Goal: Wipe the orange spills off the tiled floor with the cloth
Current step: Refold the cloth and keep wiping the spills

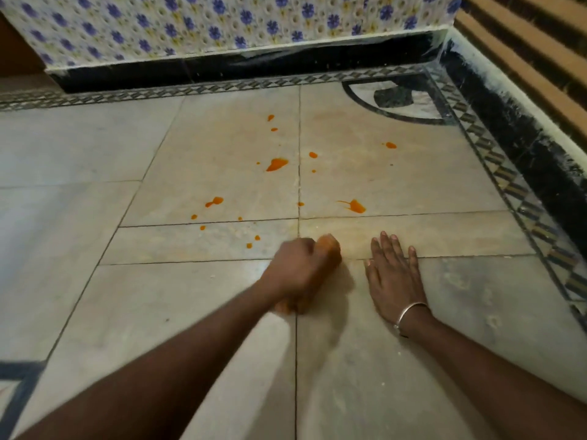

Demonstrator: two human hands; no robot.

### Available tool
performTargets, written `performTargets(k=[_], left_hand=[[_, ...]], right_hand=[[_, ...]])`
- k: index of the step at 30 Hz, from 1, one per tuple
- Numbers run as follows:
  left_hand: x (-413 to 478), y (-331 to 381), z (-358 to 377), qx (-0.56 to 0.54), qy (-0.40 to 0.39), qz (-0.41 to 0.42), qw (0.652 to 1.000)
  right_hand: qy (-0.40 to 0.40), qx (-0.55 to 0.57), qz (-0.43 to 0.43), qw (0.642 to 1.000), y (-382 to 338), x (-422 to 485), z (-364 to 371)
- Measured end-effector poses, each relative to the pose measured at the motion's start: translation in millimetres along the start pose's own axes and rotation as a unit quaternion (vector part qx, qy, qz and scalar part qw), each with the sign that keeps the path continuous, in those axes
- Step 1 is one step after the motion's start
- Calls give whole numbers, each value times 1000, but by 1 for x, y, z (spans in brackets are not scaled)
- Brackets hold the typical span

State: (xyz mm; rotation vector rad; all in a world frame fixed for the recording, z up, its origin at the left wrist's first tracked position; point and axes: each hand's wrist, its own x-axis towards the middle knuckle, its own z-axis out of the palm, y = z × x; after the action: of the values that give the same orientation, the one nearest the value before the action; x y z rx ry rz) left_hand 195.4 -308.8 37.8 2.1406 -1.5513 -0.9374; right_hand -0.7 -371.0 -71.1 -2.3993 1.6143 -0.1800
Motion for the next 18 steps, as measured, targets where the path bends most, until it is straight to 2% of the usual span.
performTargets(k=[2, 4, 6, 7, 8, 10, 11, 13, 15, 18], left_hand=[[10, -13, -31, -185, 0, -42, 982], [17, -34, -55, -301, -14, -116, 947], [23, -61, -71, -357, -5, -175, 917], [26, -77, -77, -354, 34, -190, 915], [30, -92, -81, -310, 88, -195, 926], [31, -116, -76, -127, 208, -182, 953], [31, -122, -68, -48, 229, -148, 961], [26, -122, -32, 71, 148, -53, 985], [24, -120, 10, 198, 70, -4, 978], [49, -129, 20, 256, 94, 8, 962]], right_hand=[[-11, 7, -40, 999, -21, 1, -2], [-29, 25, -72, 997, -45, 8, -3], [-42, 34, -97, 994, -65, 17, -4], [-46, 32, -109, 993, -74, 23, -4], [-49, 25, -117, 992, -80, 28, -3], [-56, 2, -126, 990, -86, 36, 2], [-59, -9, -128, 990, -88, 40, 7], [-69, -41, -141, 987, -91, 41, 21], [-59, -62, -145, 986, -90, 37, 30], [-34, -74, -145, 986, -90, 38, 39]])
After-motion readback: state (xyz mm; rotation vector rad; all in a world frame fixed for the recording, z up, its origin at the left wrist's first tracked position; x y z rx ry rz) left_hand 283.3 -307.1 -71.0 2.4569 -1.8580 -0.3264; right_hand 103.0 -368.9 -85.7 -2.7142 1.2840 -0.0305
